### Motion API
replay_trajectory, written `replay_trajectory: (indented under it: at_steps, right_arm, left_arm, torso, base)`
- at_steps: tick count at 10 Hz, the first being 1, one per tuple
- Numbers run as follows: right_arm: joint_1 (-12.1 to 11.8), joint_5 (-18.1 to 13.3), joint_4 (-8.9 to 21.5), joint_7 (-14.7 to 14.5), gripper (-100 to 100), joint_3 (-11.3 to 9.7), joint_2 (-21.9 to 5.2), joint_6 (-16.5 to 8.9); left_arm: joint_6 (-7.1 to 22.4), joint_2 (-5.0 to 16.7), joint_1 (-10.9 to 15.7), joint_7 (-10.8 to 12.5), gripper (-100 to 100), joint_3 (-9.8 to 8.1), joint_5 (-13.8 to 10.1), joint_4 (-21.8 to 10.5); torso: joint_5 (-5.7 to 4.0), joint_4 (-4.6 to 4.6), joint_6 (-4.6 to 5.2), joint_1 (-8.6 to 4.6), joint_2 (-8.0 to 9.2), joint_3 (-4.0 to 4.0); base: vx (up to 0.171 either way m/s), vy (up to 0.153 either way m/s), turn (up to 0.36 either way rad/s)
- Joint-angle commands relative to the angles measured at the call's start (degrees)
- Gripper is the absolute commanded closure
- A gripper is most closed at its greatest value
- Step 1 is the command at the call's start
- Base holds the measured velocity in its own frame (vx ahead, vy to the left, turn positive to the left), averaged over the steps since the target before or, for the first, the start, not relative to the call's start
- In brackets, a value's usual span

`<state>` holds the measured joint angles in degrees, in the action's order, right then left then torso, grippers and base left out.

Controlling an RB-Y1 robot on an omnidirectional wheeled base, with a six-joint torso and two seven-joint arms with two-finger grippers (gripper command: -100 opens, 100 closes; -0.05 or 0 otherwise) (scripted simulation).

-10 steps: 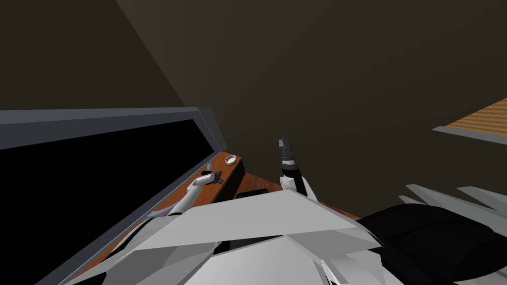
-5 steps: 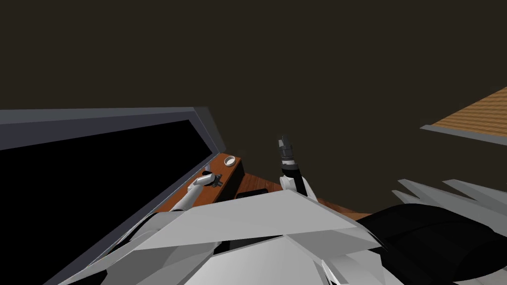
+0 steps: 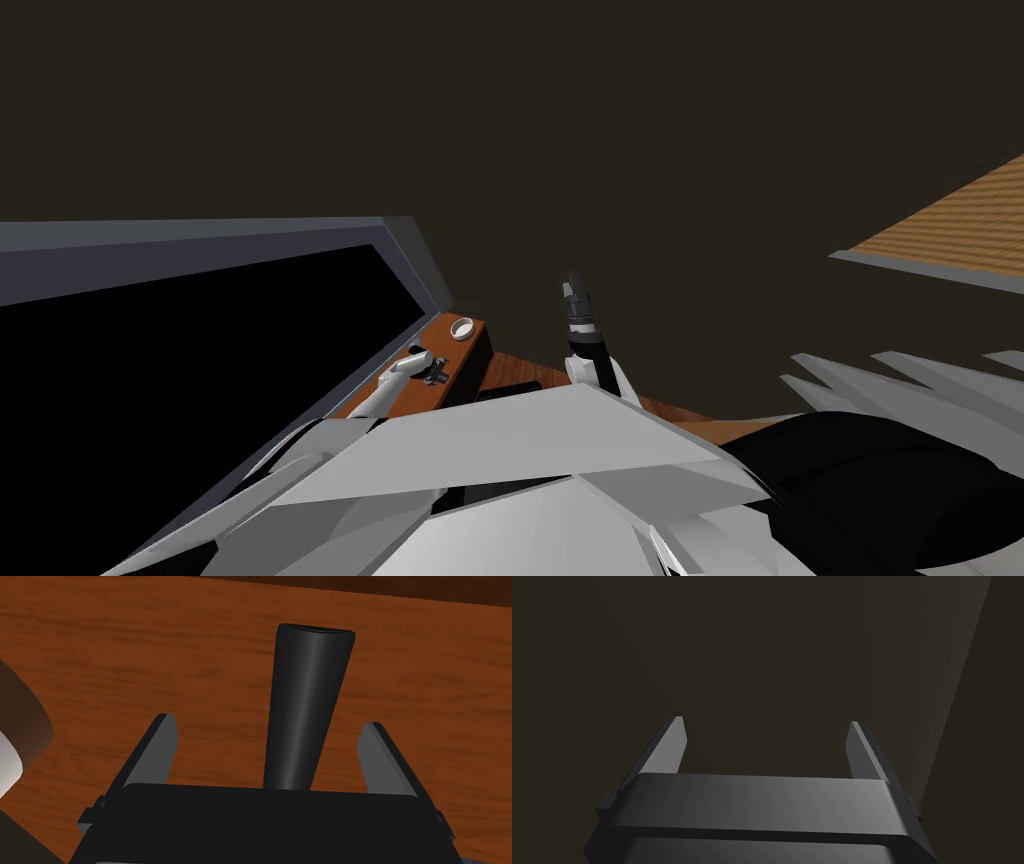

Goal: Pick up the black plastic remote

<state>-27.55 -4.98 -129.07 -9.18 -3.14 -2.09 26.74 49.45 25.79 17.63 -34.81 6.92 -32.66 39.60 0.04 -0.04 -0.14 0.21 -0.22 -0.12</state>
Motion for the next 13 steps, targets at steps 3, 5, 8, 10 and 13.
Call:
replay_trajectory:
  at_steps: [3, 5, 8, 10, 13]
  right_arm:
    - [0.0, 0.0, 0.0, 0.0, 0, 0.0, 0.0, 0.0]
    - [0.0, 0.0, 0.0, 0.0, 0, 0.0, 0.0, 0.0]
    - [0.0, 0.0, 0.0, 0.0, 0, 0.0, 0.0, 0.0]
    - [0.0, 0.0, 0.0, 0.0, 0, 0.0, 0.0, 0.0]
    - [0.0, 0.0, 0.0, 0.0, 0, 0.0, 0.0, 0.0]
  left_arm:
    - [3.3, 0.6, 2.4, -2.2, -100, 1.61, -1.5, -5.3]
    - [4.5, 0.8, 3.2, -3.0, -100, 2.27, -2.1, -7.2]
    - [7.1, 1.2, 4.9, -4.8, -100, 3.75, -3.2, -11.1]
    - [6.7, 1.2, 4.8, -4.7, 0, 3.48, -3.1, -10.8]
    - [3.8, -0.9, 3.6, -3.5, -100, 3.29, -1.5, -11.8]
  torso:
    - [0.01, -0.01, -0.01, 0.03, -0.02, -0.01]
    - [0.02, -0.02, 0.0, 0.1, -0.08, -0.04]
    - [0.01, -0.01, 0.01, 0.04, -0.04, -0.03]
    - [0.0, -0.01, -0.01, -0.02, 0.0, 0.0]
    - [0.0, 0.02, 0.0, -0.04, 0.11, 0.06]
  base:
    - [0.034, 0.034, -0.068]
    - [0.049, 0.051, -0.071]
    - [0.039, 0.037, -0.057]
    - [0.01, 0.009, -0.005]
    - [0.0, 0.02, -0.041]
